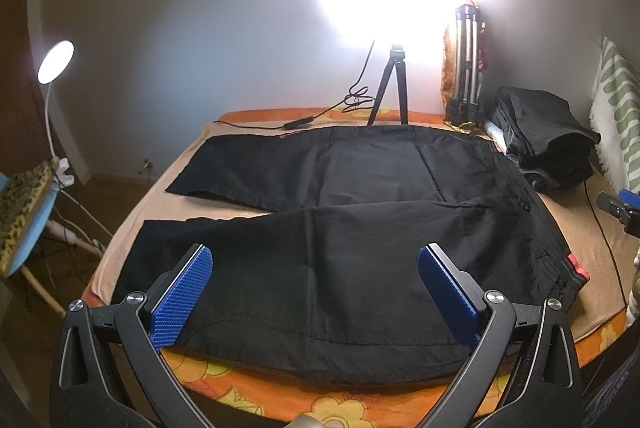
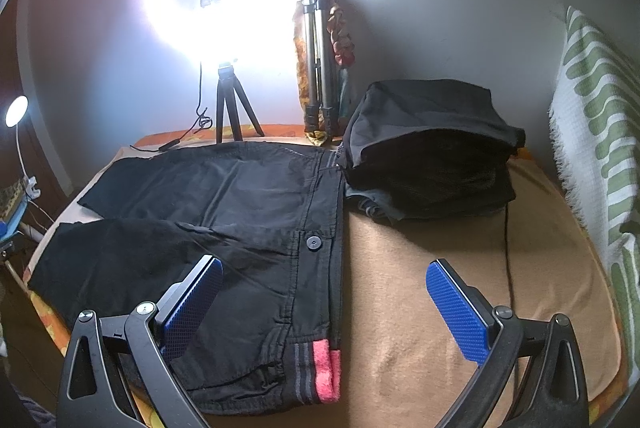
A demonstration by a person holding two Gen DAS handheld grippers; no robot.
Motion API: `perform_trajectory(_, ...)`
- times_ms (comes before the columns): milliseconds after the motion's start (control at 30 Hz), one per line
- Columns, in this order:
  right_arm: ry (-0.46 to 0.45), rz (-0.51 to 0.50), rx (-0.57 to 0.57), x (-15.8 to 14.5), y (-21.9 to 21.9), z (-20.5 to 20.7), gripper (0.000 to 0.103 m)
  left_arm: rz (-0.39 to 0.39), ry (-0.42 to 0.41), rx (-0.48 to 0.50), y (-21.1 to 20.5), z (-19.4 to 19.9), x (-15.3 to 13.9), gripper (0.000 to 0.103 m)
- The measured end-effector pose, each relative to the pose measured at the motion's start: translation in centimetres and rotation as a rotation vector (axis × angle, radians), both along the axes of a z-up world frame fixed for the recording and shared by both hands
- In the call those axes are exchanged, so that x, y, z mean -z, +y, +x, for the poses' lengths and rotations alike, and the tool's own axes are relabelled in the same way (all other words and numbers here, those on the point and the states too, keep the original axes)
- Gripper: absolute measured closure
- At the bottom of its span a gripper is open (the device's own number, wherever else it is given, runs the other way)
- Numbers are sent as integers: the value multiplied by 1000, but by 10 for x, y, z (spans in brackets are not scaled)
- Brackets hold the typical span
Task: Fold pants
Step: 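Move both tools toward the trousers' waistband and lower the right tool onto it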
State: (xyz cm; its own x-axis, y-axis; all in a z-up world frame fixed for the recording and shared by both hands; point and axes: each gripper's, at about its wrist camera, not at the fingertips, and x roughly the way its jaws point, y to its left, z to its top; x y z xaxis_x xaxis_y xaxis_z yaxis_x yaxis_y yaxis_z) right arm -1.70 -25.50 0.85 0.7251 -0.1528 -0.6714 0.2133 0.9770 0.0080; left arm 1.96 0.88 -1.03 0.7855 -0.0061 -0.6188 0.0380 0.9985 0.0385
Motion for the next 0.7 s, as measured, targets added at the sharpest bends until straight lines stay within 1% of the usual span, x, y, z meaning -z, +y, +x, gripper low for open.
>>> perform_trajectory(67,2,3,-4,0,0,5,0,-6,6,3,2,5,2,6)
perform_trajectory(267,-4,8,-54,2,3,23,0,-60,56,13,10,24,13,16)
perform_trajectory(400,-17,31,-96,1,3,34,0,-85,81,8,12,34,16,17)
perform_trajectory(533,-22,65,-120,-2,2,49,0,-89,92,4,14,42,17,18)
perform_trajectory(700,6,28,-132,-9,4,76,0,-86,98,-5,16,51,16,18)
